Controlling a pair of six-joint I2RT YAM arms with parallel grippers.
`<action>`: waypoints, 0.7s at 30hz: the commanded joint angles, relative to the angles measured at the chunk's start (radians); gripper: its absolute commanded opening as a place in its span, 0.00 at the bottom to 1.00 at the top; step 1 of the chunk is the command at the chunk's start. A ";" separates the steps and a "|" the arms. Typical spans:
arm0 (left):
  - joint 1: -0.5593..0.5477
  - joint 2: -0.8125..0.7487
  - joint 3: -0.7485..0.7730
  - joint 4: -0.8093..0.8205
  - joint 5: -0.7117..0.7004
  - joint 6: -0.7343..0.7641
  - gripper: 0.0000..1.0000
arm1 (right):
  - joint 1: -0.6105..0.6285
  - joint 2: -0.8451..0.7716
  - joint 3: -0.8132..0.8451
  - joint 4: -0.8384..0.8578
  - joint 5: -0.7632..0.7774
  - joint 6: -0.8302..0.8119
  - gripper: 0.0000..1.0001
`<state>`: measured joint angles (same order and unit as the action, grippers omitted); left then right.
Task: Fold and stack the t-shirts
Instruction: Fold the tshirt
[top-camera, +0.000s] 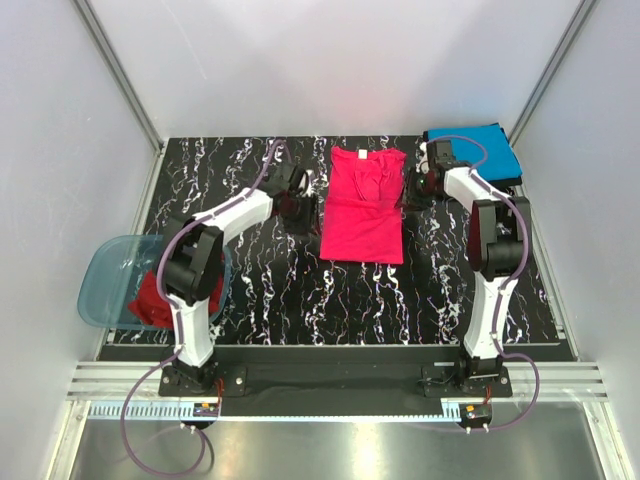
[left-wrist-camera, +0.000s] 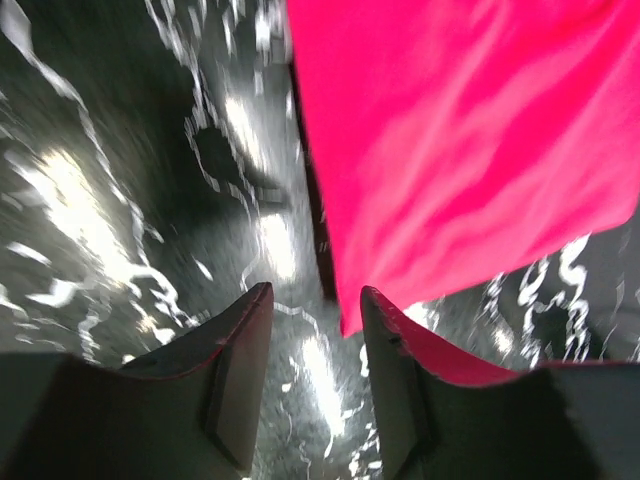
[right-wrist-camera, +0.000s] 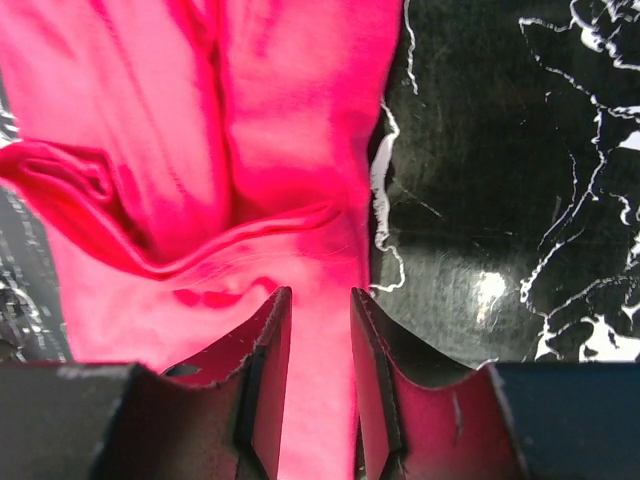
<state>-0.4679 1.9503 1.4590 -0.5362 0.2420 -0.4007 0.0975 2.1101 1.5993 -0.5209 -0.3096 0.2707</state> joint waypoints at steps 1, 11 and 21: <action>-0.017 -0.040 -0.074 0.057 0.091 -0.021 0.48 | 0.002 0.025 0.036 -0.018 -0.025 -0.042 0.38; -0.032 -0.067 -0.147 0.102 0.081 -0.029 0.52 | 0.004 0.004 -0.056 0.025 0.087 -0.024 0.00; -0.032 -0.001 -0.144 0.167 0.091 -0.058 0.54 | -0.004 -0.058 -0.210 0.209 0.133 0.085 0.00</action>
<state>-0.5018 1.9388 1.3060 -0.4145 0.3218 -0.4465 0.0952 2.0838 1.4246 -0.3550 -0.2420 0.3298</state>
